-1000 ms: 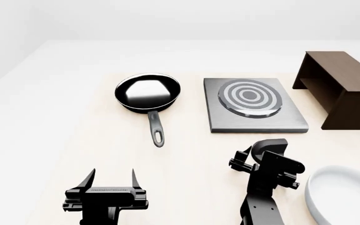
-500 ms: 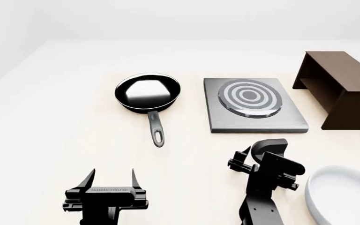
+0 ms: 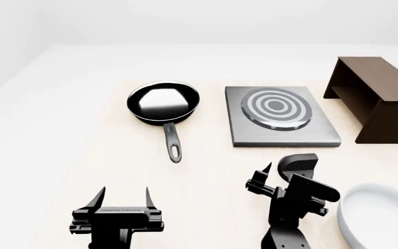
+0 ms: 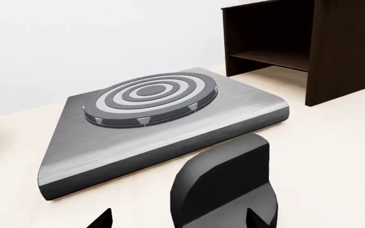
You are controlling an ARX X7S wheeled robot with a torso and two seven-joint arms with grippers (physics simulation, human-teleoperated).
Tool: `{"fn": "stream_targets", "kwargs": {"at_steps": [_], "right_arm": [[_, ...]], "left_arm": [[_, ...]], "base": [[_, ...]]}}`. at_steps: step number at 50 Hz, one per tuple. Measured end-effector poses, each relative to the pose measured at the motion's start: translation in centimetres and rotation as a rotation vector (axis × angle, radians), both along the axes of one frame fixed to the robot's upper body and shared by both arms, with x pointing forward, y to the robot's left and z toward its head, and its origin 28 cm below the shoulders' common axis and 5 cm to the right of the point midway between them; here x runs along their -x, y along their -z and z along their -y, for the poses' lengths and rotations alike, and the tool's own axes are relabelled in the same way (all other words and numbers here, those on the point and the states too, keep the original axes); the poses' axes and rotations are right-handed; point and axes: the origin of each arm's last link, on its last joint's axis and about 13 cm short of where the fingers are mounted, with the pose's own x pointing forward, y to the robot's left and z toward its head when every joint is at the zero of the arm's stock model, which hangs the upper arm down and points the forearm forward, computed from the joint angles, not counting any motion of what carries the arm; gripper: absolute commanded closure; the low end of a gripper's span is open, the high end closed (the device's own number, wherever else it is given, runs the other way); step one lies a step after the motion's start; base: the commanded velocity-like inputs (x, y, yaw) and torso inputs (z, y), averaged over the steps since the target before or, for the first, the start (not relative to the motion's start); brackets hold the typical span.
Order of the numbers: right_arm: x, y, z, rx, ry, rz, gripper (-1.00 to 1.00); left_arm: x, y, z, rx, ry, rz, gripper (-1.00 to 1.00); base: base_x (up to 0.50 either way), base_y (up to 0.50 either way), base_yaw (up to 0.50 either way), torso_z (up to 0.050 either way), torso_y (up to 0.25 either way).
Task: Turn on the stove.
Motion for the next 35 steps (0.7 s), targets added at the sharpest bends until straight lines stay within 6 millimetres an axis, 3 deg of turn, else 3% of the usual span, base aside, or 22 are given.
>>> {"fn": "stream_targets", "kwargs": {"at_steps": [19,35], "right_arm": [[5.1,-3.2,-0.4,0.012,-0.126,0.141,-1.00],[12.6,-7.2,0.8,0.003,-0.218,0.371,-1.00]], "left_arm": [[0.0,0.0,0.0,-0.002,0.001,0.000,-1.00],[0.0,0.0,0.0,-0.002,0.001,0.000,-1.00]], "base": [[0.00,0.00,0.00,0.000,0.000],[0.00,0.00,0.00,0.000,0.000]]}}
